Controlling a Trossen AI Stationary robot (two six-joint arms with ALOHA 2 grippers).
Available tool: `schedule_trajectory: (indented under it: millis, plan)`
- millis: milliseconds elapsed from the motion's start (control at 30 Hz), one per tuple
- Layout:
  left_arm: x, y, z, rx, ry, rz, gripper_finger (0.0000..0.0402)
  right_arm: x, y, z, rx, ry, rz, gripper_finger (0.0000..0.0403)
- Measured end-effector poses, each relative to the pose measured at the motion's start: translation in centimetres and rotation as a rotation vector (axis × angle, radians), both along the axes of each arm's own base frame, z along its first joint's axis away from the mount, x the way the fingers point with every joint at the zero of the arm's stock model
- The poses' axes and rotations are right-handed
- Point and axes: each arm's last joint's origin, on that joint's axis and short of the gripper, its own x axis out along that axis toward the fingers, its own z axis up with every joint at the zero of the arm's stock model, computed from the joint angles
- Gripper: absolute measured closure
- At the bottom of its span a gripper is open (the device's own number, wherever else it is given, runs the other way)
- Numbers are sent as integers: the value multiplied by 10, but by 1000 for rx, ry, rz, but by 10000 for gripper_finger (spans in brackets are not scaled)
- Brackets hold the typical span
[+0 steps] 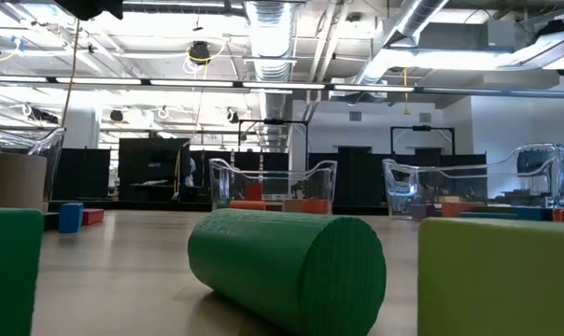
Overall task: Sort blocks by size
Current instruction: Put the light green rectangular block into the right transparent bin
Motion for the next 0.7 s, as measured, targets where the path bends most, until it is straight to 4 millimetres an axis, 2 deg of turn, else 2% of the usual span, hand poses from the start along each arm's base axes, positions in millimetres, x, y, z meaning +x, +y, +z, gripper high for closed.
schedule_trajectory:
  millis: [333,700]
  plan:
    - [0,0,0,8,-4,-6,345,-1,1,-1,12,-9,-20,208]
    - [0,0,1,5,-13,7,345,7,-2,3,86,-31,92,221]
